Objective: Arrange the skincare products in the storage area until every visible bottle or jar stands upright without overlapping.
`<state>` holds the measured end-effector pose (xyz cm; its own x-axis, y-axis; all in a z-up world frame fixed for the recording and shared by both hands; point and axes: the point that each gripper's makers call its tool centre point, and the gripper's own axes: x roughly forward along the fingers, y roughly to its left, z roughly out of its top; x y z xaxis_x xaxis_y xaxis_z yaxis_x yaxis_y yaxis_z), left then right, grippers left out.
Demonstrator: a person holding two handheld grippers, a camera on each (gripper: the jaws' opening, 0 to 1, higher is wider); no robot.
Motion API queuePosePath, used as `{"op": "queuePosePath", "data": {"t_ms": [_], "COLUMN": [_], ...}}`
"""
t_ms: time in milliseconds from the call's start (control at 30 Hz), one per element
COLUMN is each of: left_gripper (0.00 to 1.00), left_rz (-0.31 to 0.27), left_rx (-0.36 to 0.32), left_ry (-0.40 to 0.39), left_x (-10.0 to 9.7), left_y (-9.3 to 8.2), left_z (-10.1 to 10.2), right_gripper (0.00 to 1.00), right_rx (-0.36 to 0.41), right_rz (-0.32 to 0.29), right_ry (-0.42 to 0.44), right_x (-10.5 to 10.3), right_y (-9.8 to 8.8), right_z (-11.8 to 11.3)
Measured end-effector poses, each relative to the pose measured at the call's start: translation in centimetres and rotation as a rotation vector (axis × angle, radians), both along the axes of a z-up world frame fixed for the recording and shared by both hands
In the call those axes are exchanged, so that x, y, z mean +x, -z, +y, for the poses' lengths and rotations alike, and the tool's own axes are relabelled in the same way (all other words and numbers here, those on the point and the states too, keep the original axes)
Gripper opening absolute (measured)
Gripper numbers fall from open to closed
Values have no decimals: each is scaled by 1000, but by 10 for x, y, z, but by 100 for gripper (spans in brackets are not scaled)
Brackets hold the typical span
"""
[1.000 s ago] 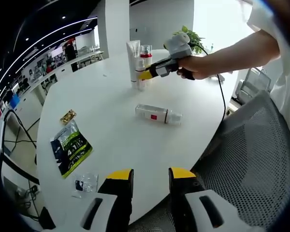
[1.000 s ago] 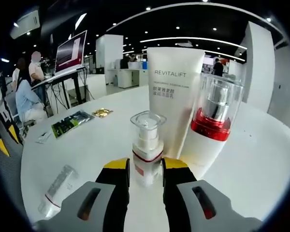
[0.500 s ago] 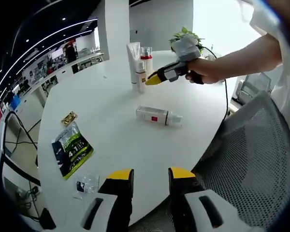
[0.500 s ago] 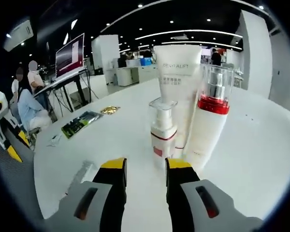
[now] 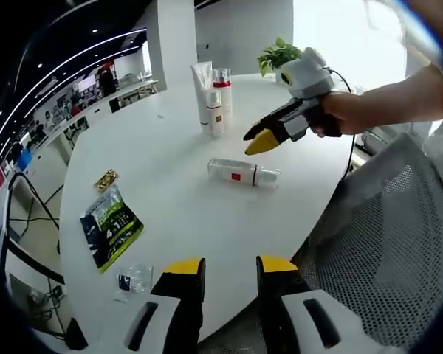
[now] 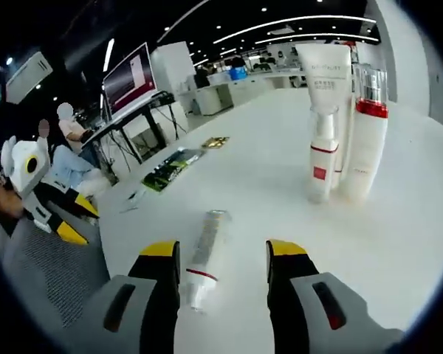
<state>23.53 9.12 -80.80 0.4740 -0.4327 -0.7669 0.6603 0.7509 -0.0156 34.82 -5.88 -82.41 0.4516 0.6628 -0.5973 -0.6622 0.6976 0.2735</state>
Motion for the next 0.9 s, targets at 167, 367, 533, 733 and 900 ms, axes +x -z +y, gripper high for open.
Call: {"op": "queuePosePath", "data": {"t_ms": [167, 367, 533, 733, 900], "left_gripper": [28, 28, 29, 29, 36], "left_rz": [4, 3, 15, 33, -30], "left_rx": [2, 9, 18, 22, 38], "left_ry": [-5, 12, 6, 29, 47], "left_x": [0, -3, -5, -16, -8], "left_y": [1, 1, 3, 8, 2], "left_z": [1, -2, 1, 0, -1], "right_gripper": [44, 39, 26, 17, 16], "right_rx": [-99, -160, -254, -296, -265], "right_rz": [66, 67, 17, 5, 3], "right_ry": [-44, -70, -121, -138, -199], "right_x": [-22, -32, -34, -35, -51], "right_y": [23, 31, 43, 45, 30], "right_z": [1, 5, 5, 3, 9]}}
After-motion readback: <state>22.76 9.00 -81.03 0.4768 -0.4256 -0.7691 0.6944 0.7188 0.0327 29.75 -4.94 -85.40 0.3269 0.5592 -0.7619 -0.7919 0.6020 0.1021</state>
